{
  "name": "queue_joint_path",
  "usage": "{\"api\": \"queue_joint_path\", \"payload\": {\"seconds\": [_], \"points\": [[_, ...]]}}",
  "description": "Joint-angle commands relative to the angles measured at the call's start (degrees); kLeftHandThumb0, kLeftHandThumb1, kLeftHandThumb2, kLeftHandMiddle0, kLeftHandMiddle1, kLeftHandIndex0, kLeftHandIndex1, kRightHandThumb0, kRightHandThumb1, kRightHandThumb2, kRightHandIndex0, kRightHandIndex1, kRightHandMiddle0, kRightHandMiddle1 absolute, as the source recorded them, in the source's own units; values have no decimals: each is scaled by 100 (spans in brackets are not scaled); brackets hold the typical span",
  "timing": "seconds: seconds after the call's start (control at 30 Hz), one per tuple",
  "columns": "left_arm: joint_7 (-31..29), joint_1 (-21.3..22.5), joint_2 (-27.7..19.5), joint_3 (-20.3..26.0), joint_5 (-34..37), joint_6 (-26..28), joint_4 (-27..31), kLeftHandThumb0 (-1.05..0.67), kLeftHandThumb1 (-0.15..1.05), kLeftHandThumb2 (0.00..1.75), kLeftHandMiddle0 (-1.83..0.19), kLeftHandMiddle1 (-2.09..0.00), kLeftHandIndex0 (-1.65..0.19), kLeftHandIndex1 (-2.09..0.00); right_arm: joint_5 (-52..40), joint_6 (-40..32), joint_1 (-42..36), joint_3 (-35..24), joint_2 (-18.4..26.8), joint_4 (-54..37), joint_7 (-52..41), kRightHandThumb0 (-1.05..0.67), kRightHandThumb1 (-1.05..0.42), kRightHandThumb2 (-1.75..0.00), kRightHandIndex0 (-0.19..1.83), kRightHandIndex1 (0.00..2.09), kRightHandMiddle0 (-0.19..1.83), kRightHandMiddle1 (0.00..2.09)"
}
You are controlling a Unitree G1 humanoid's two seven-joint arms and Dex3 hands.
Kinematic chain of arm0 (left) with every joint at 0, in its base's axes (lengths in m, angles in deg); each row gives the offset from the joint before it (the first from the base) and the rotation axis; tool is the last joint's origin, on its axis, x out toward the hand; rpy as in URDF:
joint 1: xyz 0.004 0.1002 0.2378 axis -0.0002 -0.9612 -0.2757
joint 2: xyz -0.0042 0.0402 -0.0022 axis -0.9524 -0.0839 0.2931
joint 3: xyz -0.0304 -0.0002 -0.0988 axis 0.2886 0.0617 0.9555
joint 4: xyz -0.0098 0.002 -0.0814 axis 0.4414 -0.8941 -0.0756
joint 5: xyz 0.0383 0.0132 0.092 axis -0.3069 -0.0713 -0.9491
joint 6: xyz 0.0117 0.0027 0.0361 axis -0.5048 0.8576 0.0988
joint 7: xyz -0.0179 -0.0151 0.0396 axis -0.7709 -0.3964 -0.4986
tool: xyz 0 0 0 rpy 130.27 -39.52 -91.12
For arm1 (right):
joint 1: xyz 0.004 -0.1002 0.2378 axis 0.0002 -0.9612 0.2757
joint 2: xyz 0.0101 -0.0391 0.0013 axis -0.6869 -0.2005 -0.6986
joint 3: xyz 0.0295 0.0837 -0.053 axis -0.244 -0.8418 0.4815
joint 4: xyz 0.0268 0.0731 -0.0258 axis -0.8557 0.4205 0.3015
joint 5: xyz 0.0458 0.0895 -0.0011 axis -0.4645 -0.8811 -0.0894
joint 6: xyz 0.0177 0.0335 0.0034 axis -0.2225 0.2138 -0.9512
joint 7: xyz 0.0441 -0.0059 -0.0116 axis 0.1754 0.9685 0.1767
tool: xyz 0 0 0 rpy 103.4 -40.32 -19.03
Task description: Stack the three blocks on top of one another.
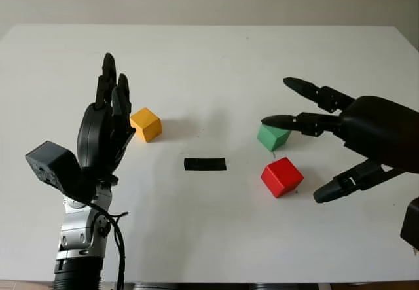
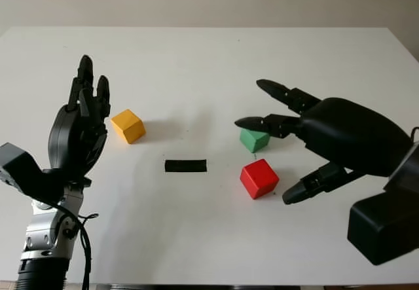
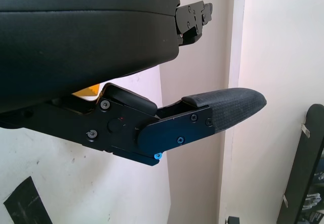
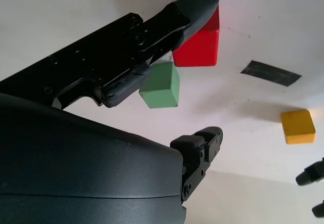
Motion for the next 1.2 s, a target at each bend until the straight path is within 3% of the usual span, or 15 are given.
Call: {"api": "queue_joint_path", "payload": {"seconds": [0.0,0.5,0.87,1.17], "points": [[1,20,-36,0,-33,-55,36,-79,105,74,19,0,19,0,91,57,-133,-75,125,-43,49,-82,-81,-6,-10,5,48,12],[-39,47,-45,0,1,-24,8,-79,105,73,19,0,19,0,1528,722,161,667,-292,913,1440,-72,-79,-5,-10,6,56,10],[-39,94,-35,-14,8,8,-19,-79,105,73,19,0,19,0,1624,810,556,1079,-332,1534,1850,-67,-78,-5,-11,5,55,7],[-6,103,-32,-20,-5,43,6,-80,105,73,19,0,19,0,1709,950,727,1253,-299,1784,2088,-62,-77,-5,-6,7,67,12]]}}
